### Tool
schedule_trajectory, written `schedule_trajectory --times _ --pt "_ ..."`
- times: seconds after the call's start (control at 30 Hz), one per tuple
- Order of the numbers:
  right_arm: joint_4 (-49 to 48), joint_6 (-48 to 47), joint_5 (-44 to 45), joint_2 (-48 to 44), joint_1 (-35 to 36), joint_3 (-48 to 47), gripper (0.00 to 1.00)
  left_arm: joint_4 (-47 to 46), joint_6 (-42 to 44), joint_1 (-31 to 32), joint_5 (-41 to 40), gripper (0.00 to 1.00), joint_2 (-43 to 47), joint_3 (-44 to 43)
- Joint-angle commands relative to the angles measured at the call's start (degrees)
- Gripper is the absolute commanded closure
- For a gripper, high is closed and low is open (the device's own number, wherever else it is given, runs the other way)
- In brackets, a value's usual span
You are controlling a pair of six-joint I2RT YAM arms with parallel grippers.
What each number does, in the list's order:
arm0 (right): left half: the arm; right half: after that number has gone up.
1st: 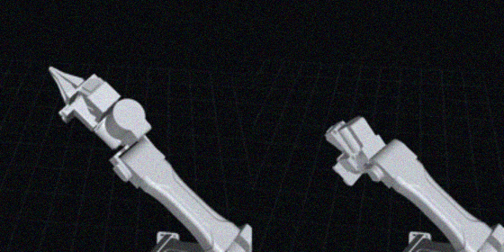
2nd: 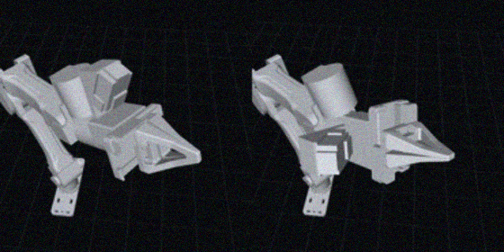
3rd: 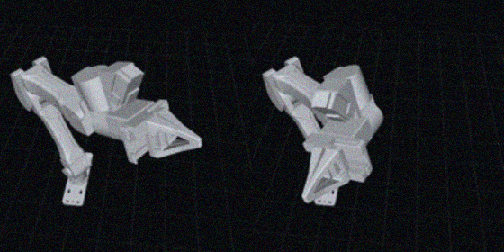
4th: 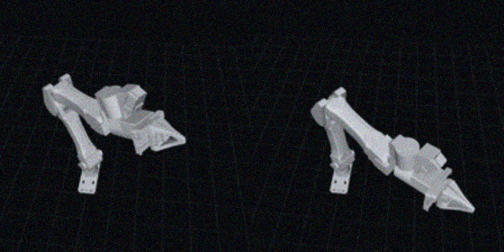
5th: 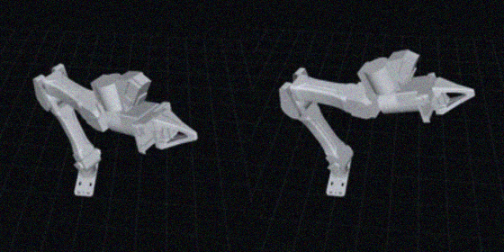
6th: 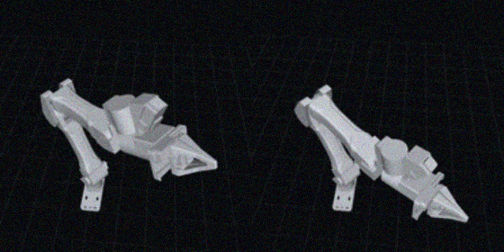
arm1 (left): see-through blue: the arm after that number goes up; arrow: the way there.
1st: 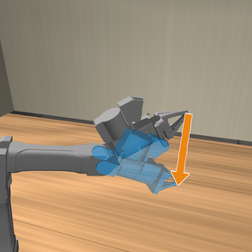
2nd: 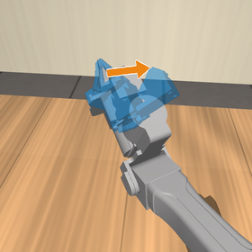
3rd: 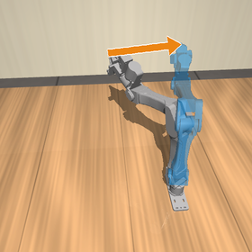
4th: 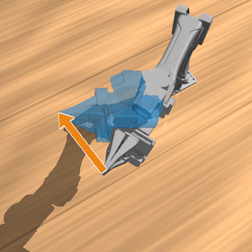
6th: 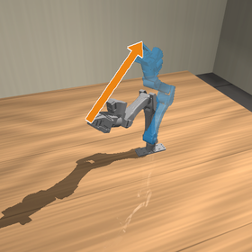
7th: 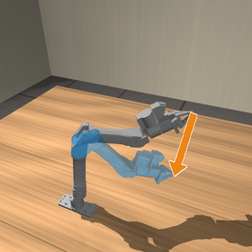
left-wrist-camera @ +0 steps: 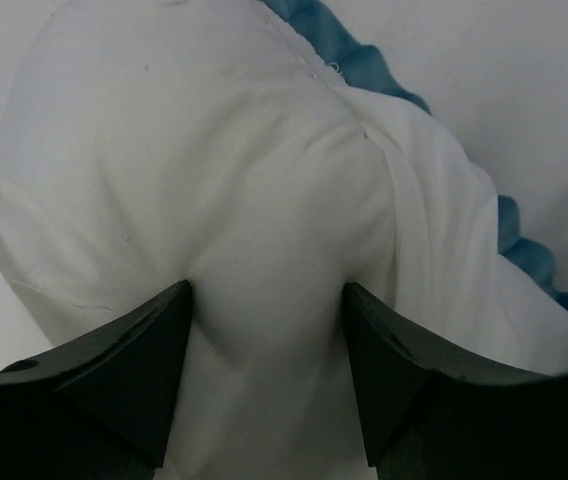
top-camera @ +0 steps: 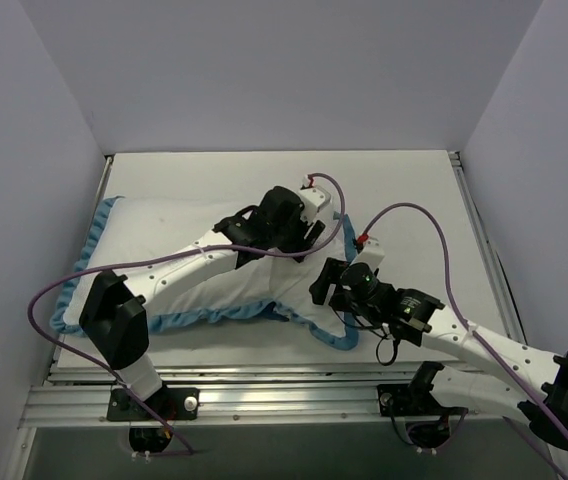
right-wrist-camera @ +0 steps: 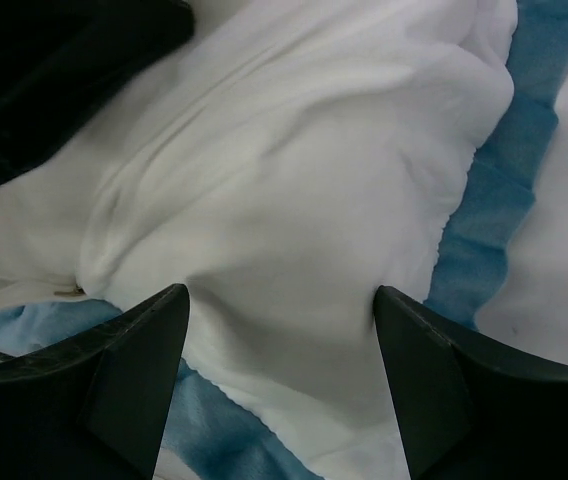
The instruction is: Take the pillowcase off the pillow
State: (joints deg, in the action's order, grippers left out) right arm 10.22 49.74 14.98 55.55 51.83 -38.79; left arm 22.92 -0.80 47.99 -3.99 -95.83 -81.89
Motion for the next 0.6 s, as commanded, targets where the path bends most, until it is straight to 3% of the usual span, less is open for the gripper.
schedule_trajectory --times 0.0,0.17,0.2,0.27,0.57 --pt "-1.96 1.07 5.22 1.92 1.33 -4.53 0.30 2.66 2.20 -0.35 -2.51 0.33 -2.25 -1.78" --pt "-0.64 0.89 11.20 6.32 2.04 -9.28 0.30 1.96 1.50 -1.14 -2.43 0.72 -4.62 -1.78" --pt "-0.90 0.80 11.90 7.80 2.04 -9.90 0.31 1.78 1.50 -1.49 -2.17 0.86 -4.80 -1.78" --pt "-2.48 0.54 12.17 9.04 2.04 -11.22 0.31 1.61 -0.95 -2.37 -0.50 0.97 -4.80 -1.96" --pt "-8.37 -0.43 16.48 17.04 1.34 -14.30 0.35 -0.06 -4.21 -3.78 3.99 0.98 -3.92 -1.78"
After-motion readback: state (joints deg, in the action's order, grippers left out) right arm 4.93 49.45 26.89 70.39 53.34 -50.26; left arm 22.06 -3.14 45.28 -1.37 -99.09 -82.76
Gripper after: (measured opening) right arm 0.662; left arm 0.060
